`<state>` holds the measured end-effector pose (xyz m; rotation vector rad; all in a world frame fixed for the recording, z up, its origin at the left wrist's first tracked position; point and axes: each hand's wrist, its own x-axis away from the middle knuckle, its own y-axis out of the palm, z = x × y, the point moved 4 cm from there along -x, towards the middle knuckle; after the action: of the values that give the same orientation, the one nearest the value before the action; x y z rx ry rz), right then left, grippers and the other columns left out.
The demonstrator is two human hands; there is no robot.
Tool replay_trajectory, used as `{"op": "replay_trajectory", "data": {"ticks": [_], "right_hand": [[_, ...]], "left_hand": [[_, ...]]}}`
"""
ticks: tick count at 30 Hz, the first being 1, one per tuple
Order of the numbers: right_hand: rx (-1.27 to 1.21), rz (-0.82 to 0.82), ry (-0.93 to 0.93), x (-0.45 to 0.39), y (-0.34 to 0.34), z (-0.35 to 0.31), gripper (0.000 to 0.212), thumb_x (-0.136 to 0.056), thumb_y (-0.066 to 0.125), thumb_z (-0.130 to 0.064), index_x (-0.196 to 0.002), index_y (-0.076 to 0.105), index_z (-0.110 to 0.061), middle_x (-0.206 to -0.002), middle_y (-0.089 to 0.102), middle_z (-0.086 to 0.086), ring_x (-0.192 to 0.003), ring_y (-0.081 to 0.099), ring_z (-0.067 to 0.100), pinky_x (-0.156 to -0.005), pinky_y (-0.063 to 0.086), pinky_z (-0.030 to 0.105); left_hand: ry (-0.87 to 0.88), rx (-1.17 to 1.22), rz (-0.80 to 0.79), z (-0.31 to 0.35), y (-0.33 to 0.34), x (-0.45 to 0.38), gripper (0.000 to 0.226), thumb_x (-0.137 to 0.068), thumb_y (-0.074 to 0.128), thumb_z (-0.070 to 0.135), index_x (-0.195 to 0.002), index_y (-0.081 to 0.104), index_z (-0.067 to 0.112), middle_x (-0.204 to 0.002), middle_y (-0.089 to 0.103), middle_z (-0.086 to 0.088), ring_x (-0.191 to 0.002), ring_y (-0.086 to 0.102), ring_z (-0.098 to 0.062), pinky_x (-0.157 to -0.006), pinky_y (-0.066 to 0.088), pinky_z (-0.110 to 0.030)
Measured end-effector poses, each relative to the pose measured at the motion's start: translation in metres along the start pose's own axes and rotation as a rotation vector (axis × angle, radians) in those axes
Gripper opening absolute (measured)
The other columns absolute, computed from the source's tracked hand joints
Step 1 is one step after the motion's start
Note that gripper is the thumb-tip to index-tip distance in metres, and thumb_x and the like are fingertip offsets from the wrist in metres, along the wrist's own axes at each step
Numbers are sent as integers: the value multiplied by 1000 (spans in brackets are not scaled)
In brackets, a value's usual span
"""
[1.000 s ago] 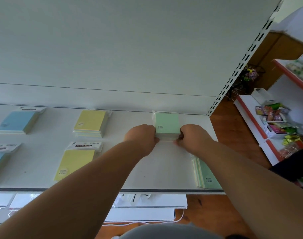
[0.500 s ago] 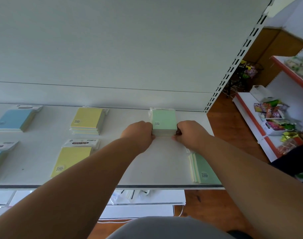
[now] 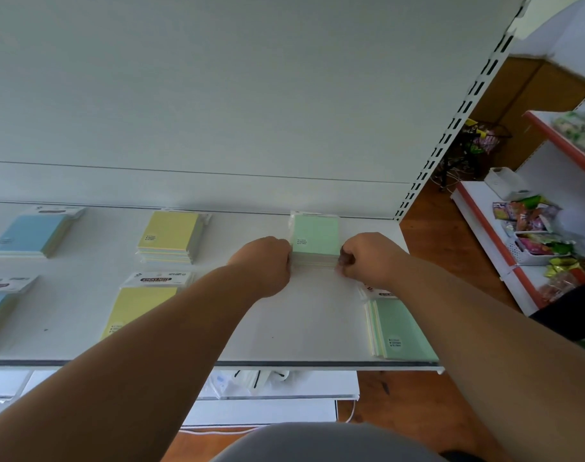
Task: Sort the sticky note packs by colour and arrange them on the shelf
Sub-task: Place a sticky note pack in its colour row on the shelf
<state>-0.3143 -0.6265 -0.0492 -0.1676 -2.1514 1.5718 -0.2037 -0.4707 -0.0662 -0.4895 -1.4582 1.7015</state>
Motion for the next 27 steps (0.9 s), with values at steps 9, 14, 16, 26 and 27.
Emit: {"op": "replay_trajectory", "data": {"ticks": [9, 14, 16, 26, 27], "right_hand": [[-851, 163, 351, -15, 1, 5, 30, -93, 57, -25, -89, 69, 2, -84, 68, 22, -73, 63, 32, -84, 55, 54], [-785, 208, 342, -21, 4, -1, 34, -95, 53, -26, -74, 68, -3, -72, 66, 19, -68, 63, 33, -74, 56, 42], [-760, 220, 339, -21, 4, -2, 36, -96, 52, -26, -74, 67, -2, -69, 63, 16, -64, 59, 29, -71, 53, 42], [-705, 228, 330, -21, 0, -1, 39, -95, 50, -25, -79, 64, 8, -82, 67, 26, -79, 66, 40, -77, 55, 45], [-706, 229, 339, -18, -1, -1, 40, -97, 48, -26, -72, 60, 4, -76, 63, 22, -75, 63, 35, -72, 51, 41]], "left_hand": [[-266, 792, 94, -1, -12, -10, 33, -84, 54, 38, -85, 72, 10, -82, 72, -15, -80, 70, -33, -80, 58, -46], [-293, 728, 138, 5, -7, -9, 27, -91, 56, 32, -92, 73, 11, -84, 71, -15, -84, 68, -33, -79, 56, -40], [-301, 722, 138, 7, -6, -9, 26, -92, 55, 30, -92, 73, 11, -83, 71, -16, -84, 68, -33, -75, 54, -37], [-339, 785, 126, 8, -2, -10, 26, -89, 56, 34, -93, 72, 14, -79, 68, -10, -84, 69, -33, -70, 52, -33], [-354, 812, 122, 6, -1, -9, 30, -88, 55, 37, -98, 72, 14, -84, 70, -10, -85, 69, -31, -71, 53, -34]]}}
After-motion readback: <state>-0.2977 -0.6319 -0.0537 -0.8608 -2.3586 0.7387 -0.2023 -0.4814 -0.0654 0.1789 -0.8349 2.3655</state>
